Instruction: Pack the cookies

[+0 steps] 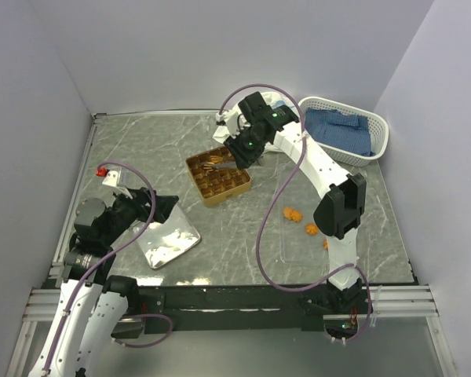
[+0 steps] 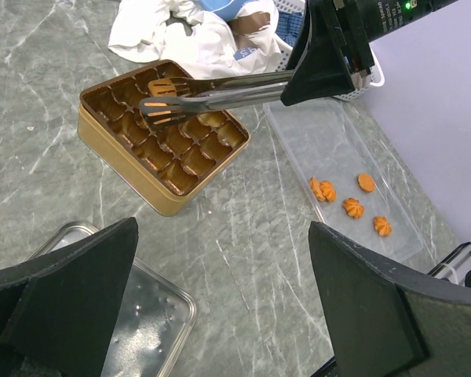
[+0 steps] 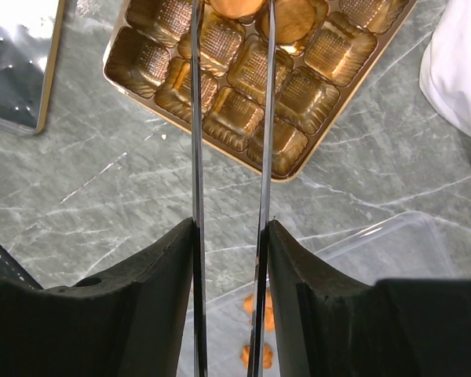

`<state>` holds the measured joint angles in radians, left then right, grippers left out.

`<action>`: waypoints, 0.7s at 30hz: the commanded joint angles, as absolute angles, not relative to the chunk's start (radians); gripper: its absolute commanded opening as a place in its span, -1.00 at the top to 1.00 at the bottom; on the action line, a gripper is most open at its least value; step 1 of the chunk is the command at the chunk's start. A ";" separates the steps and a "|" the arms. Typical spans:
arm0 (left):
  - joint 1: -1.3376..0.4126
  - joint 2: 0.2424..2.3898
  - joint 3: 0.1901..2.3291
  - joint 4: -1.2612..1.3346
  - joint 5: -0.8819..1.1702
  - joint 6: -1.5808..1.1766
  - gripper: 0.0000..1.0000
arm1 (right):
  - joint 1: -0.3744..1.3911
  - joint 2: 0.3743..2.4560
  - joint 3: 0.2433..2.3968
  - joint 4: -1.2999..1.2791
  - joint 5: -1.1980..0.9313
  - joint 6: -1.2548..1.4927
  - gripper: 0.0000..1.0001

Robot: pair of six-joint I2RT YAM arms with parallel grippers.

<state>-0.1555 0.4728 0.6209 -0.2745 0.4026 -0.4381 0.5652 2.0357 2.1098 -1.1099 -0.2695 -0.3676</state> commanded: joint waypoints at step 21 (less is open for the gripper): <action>-0.150 0.465 0.621 -0.236 0.405 -0.423 -0.93 | 0.574 2.022 2.172 -1.108 -0.258 -0.354 -0.01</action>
<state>-0.1555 0.4728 0.6209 -0.2745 0.4026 -0.4381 0.5655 2.0651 2.1277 -1.1194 -0.2699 -0.3622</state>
